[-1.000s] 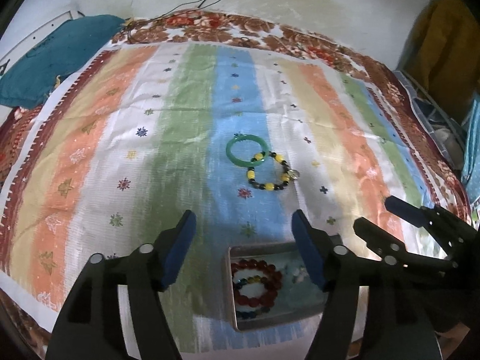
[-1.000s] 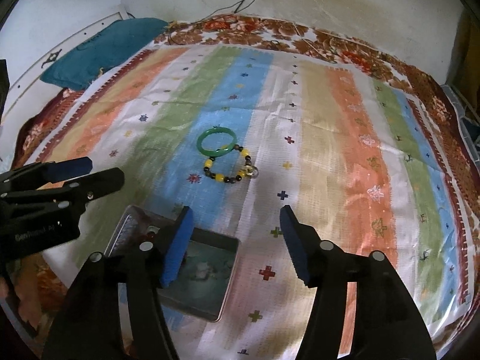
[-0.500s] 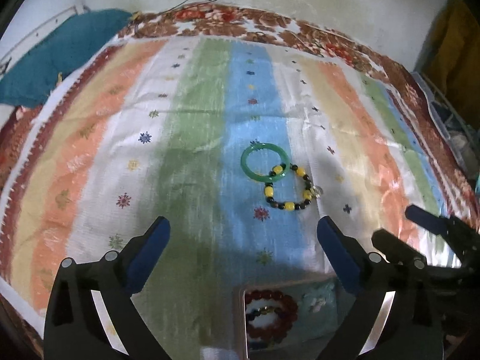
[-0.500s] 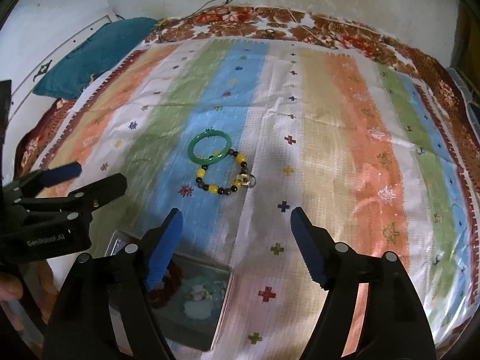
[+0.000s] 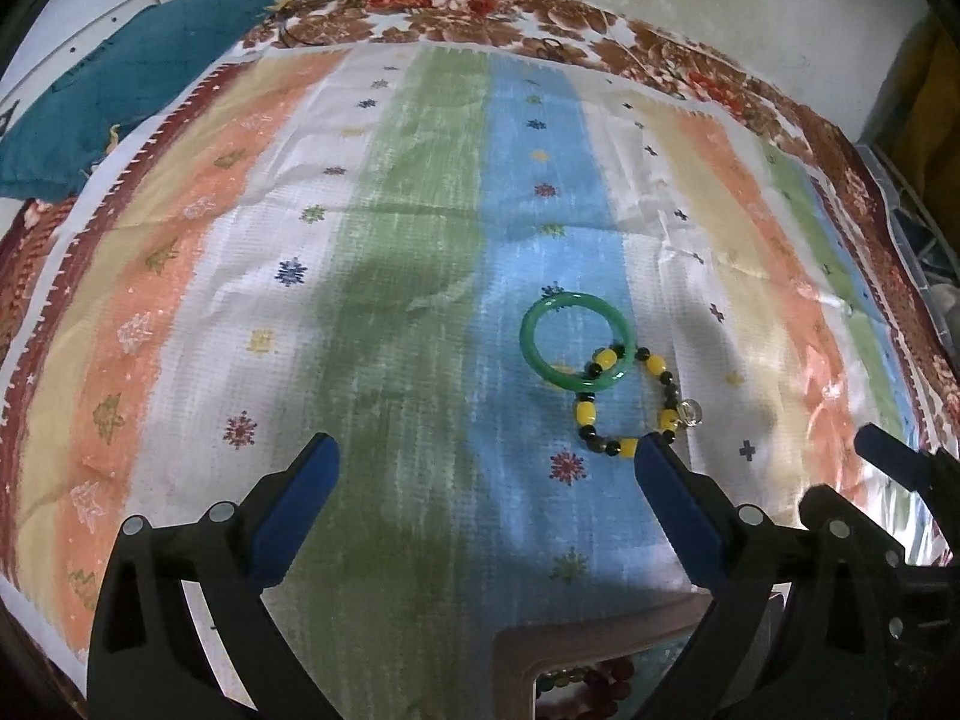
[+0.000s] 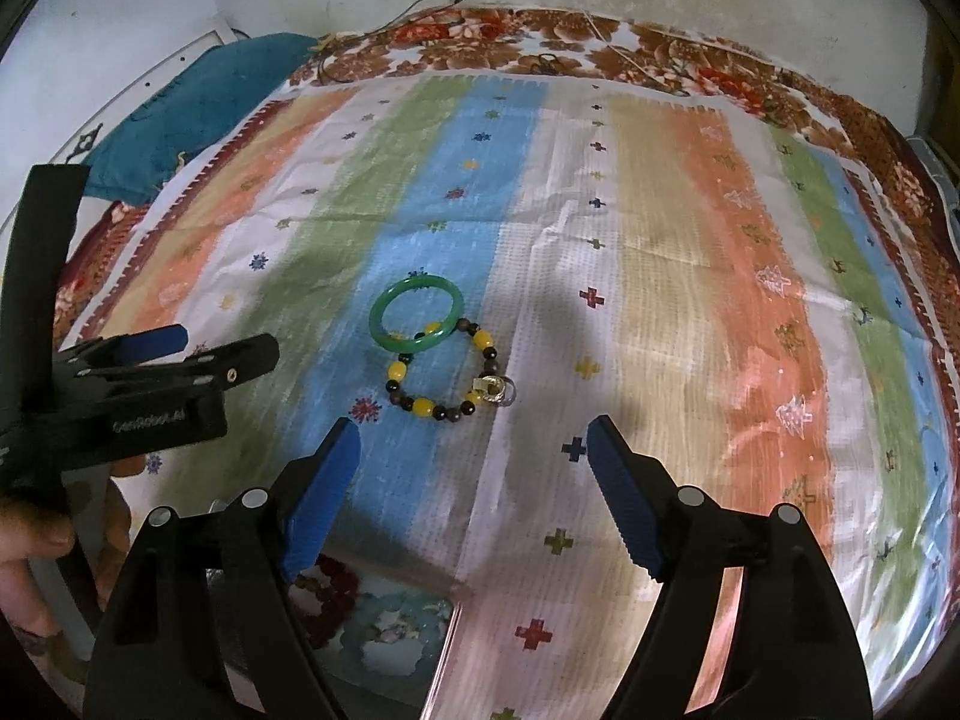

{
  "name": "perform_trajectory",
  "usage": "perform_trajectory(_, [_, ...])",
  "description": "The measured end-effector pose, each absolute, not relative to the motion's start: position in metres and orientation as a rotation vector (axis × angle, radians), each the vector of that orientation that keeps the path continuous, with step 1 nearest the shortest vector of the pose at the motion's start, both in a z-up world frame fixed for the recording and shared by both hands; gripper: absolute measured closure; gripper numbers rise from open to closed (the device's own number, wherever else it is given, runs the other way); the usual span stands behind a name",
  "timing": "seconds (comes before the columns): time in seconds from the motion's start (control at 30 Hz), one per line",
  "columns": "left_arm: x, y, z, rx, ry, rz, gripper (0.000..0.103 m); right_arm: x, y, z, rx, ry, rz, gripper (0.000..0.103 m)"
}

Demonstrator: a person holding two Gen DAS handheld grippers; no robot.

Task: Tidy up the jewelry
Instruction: 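Move both open tools toward the green jade bangle and yellow-black bracelet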

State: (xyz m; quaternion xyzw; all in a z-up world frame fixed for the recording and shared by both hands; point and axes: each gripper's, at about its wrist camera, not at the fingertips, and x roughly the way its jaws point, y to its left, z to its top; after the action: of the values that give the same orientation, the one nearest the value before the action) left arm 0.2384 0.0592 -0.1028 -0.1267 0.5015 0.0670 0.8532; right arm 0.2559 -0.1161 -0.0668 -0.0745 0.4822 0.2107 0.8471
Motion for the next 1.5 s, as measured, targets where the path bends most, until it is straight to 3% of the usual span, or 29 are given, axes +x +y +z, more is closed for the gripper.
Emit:
perform_trajectory(0.93, [0.286, 0.067, -0.139, -0.382, 1.146, 0.061, 0.006, 0.290, -0.098, -0.095, -0.184, 1.084, 0.489, 0.025])
perform_trajectory(1.5, [0.308, 0.069, -0.157, -0.288, 1.153, 0.087, 0.011, 0.310, -0.088, -0.118, -0.221, 1.139, 0.513, 0.028])
